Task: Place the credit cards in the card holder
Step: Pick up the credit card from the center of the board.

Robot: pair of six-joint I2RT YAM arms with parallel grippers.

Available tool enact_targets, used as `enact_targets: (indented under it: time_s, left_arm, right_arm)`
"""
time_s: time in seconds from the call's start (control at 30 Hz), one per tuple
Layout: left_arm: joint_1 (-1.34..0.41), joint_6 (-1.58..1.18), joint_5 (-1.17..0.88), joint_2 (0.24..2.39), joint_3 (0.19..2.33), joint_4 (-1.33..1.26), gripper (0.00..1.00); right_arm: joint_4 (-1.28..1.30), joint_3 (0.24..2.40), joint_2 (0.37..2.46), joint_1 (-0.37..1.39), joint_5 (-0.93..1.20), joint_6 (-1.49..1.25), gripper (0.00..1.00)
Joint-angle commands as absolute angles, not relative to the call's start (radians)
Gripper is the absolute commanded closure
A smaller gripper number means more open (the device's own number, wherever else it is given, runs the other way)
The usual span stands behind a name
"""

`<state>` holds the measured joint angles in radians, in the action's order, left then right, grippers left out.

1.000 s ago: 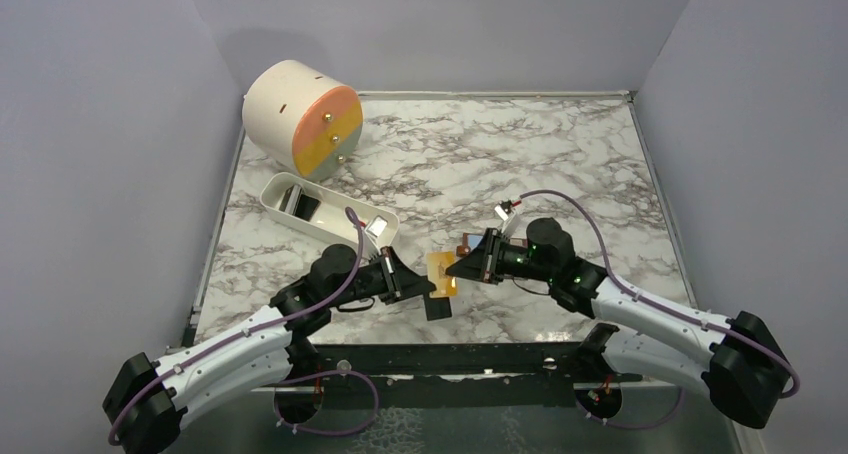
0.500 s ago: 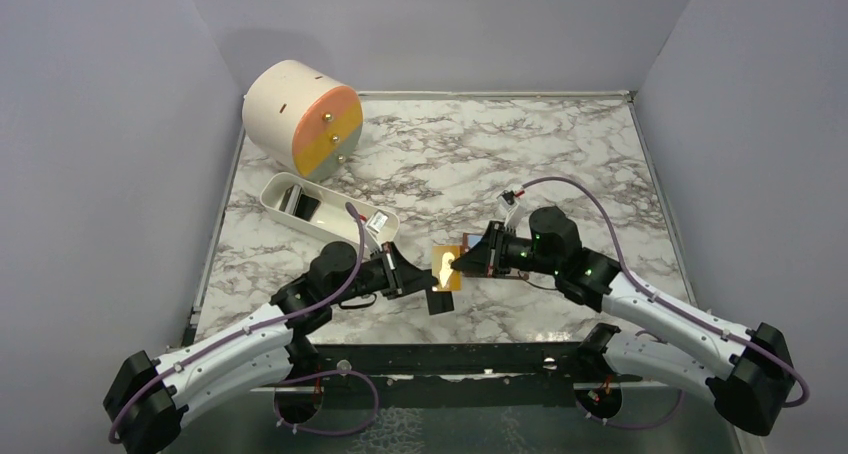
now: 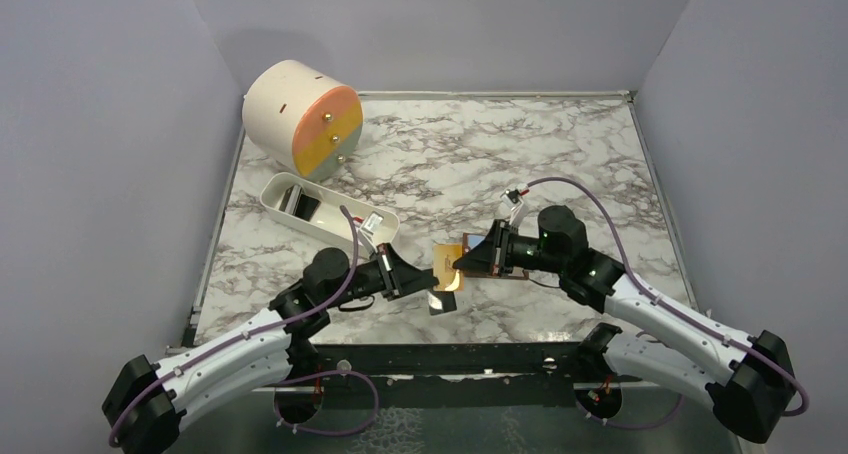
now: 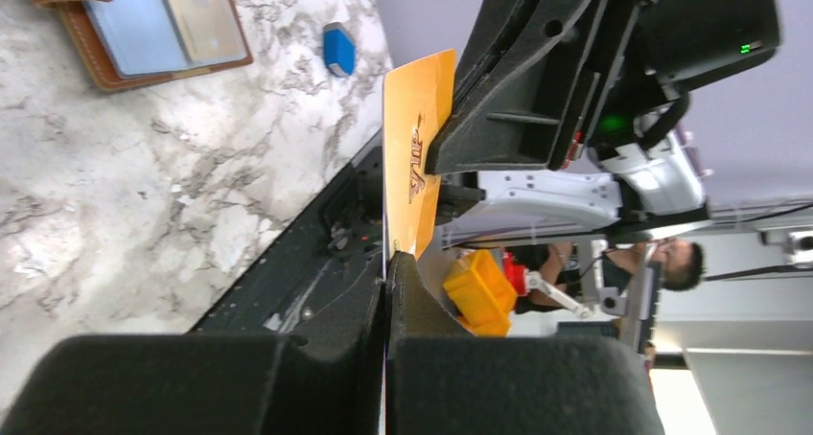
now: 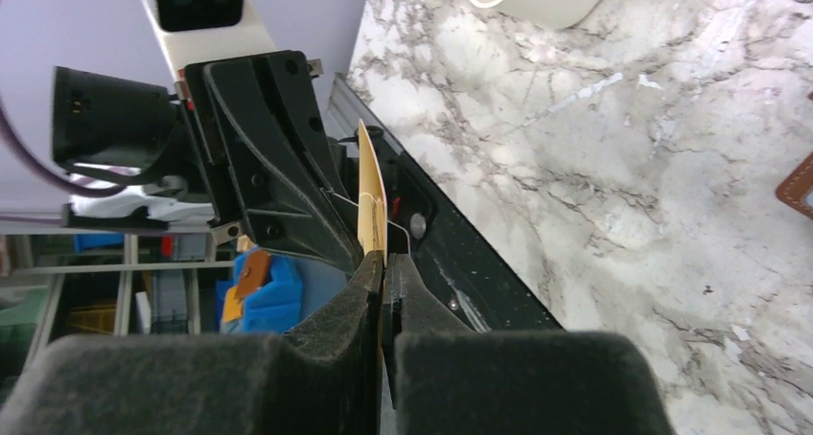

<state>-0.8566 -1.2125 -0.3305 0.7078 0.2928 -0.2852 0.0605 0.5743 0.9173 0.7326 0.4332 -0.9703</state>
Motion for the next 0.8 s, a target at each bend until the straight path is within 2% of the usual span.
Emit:
enact_targets:
  time_s: [0.0, 0.23, 0.77]
  left_arm:
    - [-0.857, -1.305, -0.398, 0.628, 0.245, -0.322, 1.0]
    - [-0.856, -1.351, -0.386, 0.563, 0.229, -0.327, 1.0]
    - [-0.856, -1.392, -0.371, 0.532, 0.214, -0.325, 1.0]
  right_arm:
    - [-0.019, 0.563, 0.871, 0.687, 0.437, -1.019, 0.99]
    - [-0.063, 0.569, 0.851, 0.68, 0.495, -1.057, 0.99]
    - [-0.079, 0.525, 0.792, 0.678, 0.47, -1.11, 0.99]
